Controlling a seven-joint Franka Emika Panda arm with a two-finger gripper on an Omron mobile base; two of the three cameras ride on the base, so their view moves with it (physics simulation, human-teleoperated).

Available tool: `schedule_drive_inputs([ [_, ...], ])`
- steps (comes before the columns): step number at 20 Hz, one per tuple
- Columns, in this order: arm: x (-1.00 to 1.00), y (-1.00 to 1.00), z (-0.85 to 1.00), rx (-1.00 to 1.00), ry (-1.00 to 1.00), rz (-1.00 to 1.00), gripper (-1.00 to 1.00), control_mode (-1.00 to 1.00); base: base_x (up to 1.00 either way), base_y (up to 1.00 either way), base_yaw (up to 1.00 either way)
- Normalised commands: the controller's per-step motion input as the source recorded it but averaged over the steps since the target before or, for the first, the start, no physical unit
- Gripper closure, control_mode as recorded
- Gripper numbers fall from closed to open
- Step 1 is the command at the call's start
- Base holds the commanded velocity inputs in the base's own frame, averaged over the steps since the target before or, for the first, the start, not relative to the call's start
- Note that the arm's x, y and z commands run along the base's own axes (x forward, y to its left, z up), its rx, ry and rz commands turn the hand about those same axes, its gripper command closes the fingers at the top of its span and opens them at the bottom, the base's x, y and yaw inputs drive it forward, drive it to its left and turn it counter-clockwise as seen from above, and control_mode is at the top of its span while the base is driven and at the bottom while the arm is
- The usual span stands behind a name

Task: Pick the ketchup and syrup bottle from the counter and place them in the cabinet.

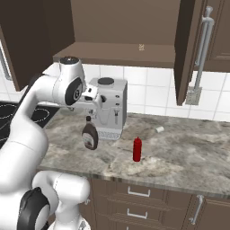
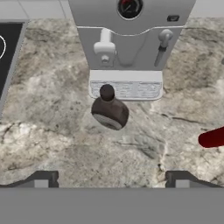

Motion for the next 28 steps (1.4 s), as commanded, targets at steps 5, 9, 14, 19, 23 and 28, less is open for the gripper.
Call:
schedule_drive_inputs([
  [5, 0.06, -0.23, -0.42, 0.01, 0.00, 0.08, -1.00, -1.00, 0.00, 0.00, 0.00],
  [9, 0.08, -0.24, -0.34, 0.05, 0.00, 0.21, -1.00, -1.00, 0.00, 0.00, 0.00],
  [14, 0.12, -0.16, -0.41, 0.07, -0.04, 0.22, -1.00, -1.00, 0.00, 0.00, 0.00],
  [19, 0.16, -0.05, -0.38, 0.09, -0.10, 0.21, -1.00, -1.00, 0.00, 0.00, 0.00],
  [23, 0.29, 0.00, -0.41, 0.08, -0.11, 0.20, -1.00, -1.00, 0.00, 0.00, 0.00],
  [28, 0.27, 0.00, -0.33, 0.09, -0.13, 0.16, -1.00, -1.00, 0.00, 0.00, 0.00],
])
